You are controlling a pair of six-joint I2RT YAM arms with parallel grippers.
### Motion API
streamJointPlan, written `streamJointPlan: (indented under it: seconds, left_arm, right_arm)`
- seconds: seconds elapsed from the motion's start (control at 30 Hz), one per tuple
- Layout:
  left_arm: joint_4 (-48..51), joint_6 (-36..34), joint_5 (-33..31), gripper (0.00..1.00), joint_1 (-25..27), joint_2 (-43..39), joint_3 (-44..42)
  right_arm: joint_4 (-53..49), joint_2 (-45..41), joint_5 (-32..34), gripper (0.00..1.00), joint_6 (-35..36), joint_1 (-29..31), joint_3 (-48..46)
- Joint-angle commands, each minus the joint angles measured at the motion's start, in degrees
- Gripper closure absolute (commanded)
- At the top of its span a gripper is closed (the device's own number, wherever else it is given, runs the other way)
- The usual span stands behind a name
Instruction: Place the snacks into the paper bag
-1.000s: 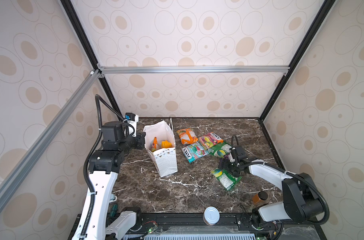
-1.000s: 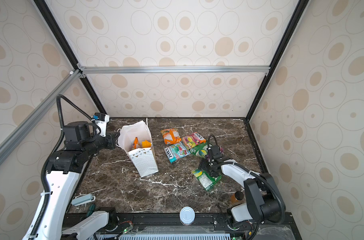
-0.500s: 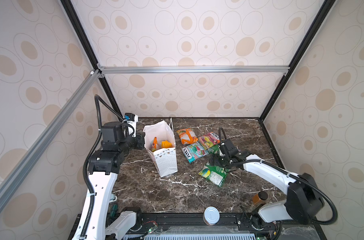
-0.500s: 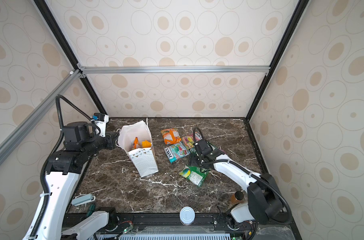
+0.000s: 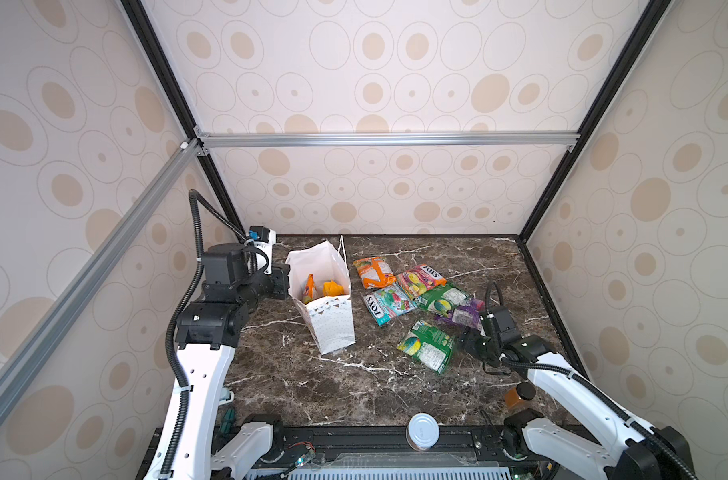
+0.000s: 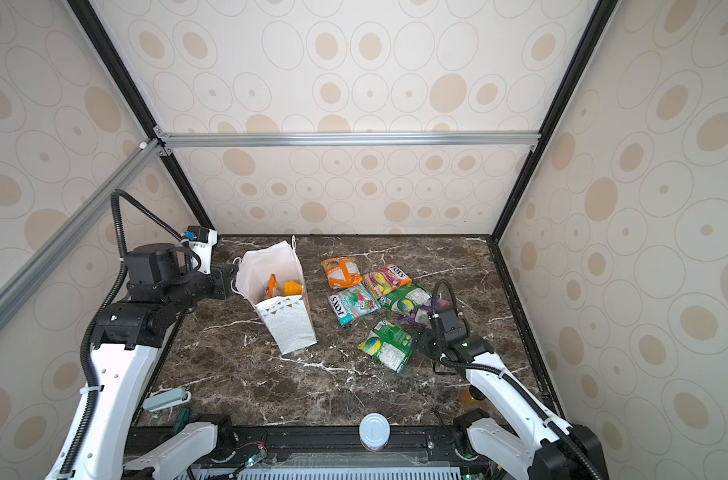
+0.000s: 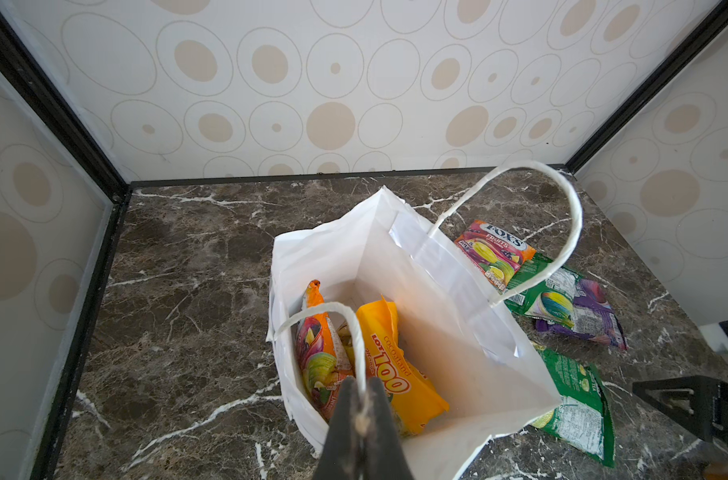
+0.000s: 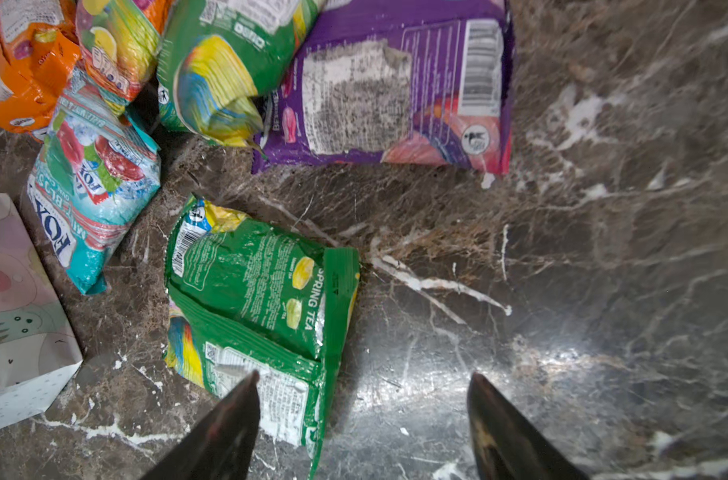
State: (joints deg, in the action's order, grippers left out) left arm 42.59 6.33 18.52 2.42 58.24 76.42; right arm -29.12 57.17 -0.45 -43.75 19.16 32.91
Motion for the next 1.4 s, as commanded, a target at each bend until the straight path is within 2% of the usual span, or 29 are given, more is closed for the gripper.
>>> streamJointPlan:
  seconds: [0.0, 0.17, 0.4, 0.47, 0.8, 1.3, 1.37]
  left_arm:
    - [0.4, -1.2, 0.1, 1.00, 0.3, -0.2, 2.1]
    - [0.5, -1.2, 0.2, 1.00, 0.3, -0.8, 1.6]
    - [0.7, -1.4, 0.0, 1.00, 0.3, -0.9, 1.8]
    - [0.7, -1.3, 0.0, 1.00, 0.3, -0.8, 1.8]
    - [0.6, -1.3, -0.1, 1.00, 0.2, -1.1, 1.8]
    - [0.9, -1.4, -0.5, 1.00, 0.3, -1.5, 2.2]
    - [0.9, -1.4, -0.6, 1.00, 0.2, -1.3, 2.1]
  right_arm:
    - [5.1, 1.4, -3.5, 0.26, -2.3, -0.6, -2.5]
    - [10.0, 4.5, -5.7, 0.31, -3.1, -0.7, -3.9]
    - [11.8, 6.4, -6.4, 0.36, -2.5, -0.9, -3.7]
    - [12.4, 6.7, -6.3, 0.41, -2.3, -1.0, -3.9]
    - [15.5, 11.5, -7.2, 0.44, -1.6, -2.3, -3.4]
    - [20.3, 17.4, -10.9, 0.63, -1.4, -2.9, -3.3]
    - [20.7, 17.7, -11.0, 0.68, -1.5, -2.9, -3.3]
